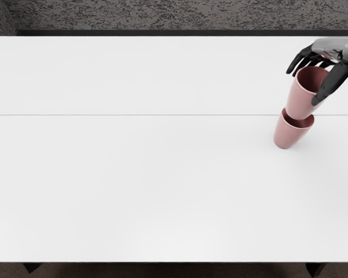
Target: Pick up cup and place in cup with right hand
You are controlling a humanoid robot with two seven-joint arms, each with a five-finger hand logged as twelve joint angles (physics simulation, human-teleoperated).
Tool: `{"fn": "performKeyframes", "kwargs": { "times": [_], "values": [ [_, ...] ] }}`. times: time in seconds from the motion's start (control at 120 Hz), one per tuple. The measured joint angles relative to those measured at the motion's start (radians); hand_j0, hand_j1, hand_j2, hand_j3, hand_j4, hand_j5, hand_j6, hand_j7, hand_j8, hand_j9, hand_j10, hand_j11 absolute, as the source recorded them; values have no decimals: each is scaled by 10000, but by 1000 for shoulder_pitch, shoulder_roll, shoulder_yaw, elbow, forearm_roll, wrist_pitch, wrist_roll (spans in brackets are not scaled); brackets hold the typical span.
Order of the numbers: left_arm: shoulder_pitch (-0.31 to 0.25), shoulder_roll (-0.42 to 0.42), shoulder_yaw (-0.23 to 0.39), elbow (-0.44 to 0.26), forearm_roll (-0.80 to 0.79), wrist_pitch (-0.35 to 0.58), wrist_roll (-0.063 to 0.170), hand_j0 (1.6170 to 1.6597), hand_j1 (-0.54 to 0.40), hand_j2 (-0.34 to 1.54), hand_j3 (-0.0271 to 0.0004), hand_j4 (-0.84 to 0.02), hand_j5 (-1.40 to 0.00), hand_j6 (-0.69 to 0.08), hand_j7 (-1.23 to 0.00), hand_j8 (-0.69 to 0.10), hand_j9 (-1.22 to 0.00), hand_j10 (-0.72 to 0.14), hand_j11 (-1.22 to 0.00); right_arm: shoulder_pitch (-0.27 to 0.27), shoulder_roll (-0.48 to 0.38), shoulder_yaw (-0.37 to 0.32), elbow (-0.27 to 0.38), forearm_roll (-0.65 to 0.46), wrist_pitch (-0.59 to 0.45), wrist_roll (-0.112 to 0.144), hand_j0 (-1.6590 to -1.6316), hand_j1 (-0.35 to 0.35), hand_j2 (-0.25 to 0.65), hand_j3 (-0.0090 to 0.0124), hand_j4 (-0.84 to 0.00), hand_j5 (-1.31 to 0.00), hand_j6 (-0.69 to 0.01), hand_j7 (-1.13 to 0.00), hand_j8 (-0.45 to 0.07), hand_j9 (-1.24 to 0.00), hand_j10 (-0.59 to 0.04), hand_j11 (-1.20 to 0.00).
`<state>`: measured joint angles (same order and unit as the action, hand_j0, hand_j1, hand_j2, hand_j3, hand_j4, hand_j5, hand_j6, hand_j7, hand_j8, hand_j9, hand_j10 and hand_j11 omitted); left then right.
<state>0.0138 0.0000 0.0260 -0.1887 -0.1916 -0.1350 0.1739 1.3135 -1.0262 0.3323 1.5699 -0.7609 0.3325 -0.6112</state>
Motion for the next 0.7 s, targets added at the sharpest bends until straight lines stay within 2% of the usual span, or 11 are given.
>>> {"fn": "performKeyframes", "kwargs": {
  "times": [0.3, 0.392, 0.475, 0.7],
  "values": [
    [0, 0, 0, 0, 0, 0, 0, 16581, 3490, 0, -1, -1, -1, -1, -1, -1, 0, 0, 0, -17, -2, 0, 2, -1, -2, 0, -16558, 1137, 569, 0, -4498, -6217, -3798, -6029, -2474, -6164, -2759, -6030],
    [0, 0, 0, 0, 0, 0, 0, 16581, 3490, 0, -1, -1, -1, -1, -1, -1, -1, 0, -1, -18, -2, 0, 2, -2, -4, 0, -16563, 1055, 401, -1, -4265, -5870, -3869, -5702, -2593, -5805, -2856, -5702],
    [0, 0, 0, 0, 0, 0, 0, 16581, 3490, 0, -1, -1, -1, -1, -1, -1, -1, 0, -1, -18, -2, 1, 2, -5, -6, 0, -16569, 724, 99, 0, -3854, -5207, -3595, -5096, -2771, -5167, -2917, -5097],
    [0, 0, 0, 0, 0, 0, 0, 16581, 3489, 0, -1, -1, -1, -1, -1, -1, -1, 0, -1, -18, -2, 4, 2, -7, -9, 0, -16576, -404, -227, 0, -2738, -3588, -2667, -3543, -2386, -3572, -2426, -3547]
  ]
}}
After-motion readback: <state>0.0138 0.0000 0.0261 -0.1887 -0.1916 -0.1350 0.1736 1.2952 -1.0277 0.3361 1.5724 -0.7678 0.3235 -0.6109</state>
